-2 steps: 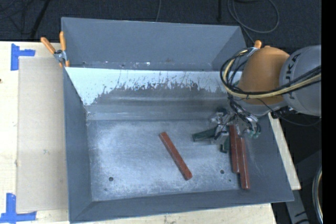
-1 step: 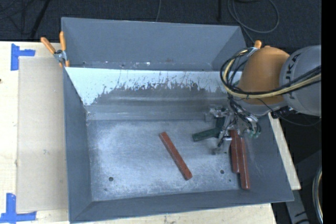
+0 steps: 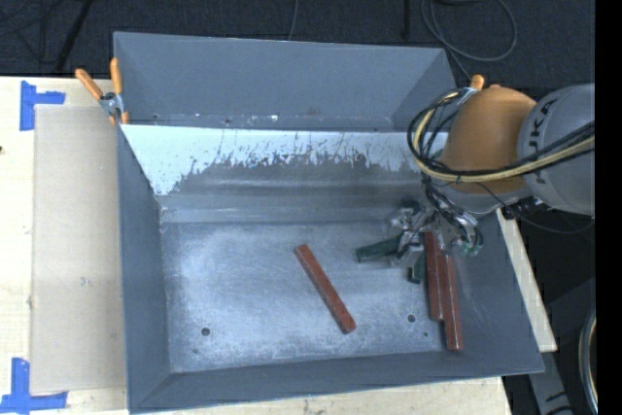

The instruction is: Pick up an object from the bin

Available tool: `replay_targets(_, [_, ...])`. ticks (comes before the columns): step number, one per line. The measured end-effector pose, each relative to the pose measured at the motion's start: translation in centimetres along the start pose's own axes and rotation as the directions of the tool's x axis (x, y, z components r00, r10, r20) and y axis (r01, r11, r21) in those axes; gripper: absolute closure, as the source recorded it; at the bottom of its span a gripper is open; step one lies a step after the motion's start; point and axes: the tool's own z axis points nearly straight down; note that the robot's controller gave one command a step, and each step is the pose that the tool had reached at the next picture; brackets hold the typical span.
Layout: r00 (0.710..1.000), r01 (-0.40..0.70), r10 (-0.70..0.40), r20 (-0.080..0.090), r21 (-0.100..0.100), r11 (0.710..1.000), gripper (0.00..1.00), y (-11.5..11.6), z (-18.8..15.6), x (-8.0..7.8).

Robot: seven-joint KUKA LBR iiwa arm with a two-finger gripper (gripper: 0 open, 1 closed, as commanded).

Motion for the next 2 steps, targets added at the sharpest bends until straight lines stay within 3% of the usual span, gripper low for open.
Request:
replay_targets(1, [1.0, 0.0, 0.0, 0.0, 0.0, 1.0, 0.0, -0.01, 0.0, 0.0])
replay_targets(2, [1.0, 0.001, -0.001, 0.0, 0.0, 1.0, 1.0, 0.0, 0.0, 0.0])
